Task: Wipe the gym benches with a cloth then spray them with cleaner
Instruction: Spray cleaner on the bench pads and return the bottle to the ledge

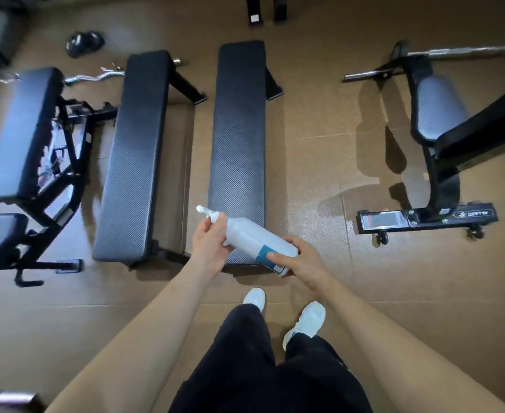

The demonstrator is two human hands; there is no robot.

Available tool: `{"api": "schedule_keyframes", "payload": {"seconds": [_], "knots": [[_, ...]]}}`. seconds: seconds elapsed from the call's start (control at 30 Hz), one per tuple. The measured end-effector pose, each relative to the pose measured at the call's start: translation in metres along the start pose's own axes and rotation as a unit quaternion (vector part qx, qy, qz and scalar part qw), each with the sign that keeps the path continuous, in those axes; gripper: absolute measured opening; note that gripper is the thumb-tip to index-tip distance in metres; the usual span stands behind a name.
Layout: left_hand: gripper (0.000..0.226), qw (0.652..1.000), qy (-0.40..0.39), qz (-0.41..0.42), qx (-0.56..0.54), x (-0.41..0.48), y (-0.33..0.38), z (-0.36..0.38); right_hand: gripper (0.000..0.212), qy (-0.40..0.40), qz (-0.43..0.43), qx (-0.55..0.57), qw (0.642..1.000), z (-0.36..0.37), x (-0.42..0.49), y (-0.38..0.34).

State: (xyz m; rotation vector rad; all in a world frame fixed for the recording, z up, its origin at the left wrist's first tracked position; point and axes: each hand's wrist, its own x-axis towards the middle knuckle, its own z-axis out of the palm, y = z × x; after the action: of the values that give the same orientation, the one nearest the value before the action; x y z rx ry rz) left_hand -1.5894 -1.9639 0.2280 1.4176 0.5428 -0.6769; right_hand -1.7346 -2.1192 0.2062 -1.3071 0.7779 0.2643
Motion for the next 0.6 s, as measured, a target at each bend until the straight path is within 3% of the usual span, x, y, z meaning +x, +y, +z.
{"api": "schedule_keyframes", "payload": {"seconds": [0.27,0.47,0.6], "knots": [[0.040,0.998,0.043,0.010,-0.042,0.013,0.004,0.034,0.043,-0.034,-0.019,-0.008,0.999,-0.038,0.028,-0.031],[0.030,0.996,-0.004,0.037,-0.082,0.053,0.012,0.055,0.035,-0.059,-0.009,-0.047,0.997,-0.061,0.071,-0.071],[0.025,0.992,0.005,0.026,-0.124,0.091,0.027,0.075,0.034,-0.080,0.015,-0.063,0.995,-0.075,0.114,-0.107]]}}
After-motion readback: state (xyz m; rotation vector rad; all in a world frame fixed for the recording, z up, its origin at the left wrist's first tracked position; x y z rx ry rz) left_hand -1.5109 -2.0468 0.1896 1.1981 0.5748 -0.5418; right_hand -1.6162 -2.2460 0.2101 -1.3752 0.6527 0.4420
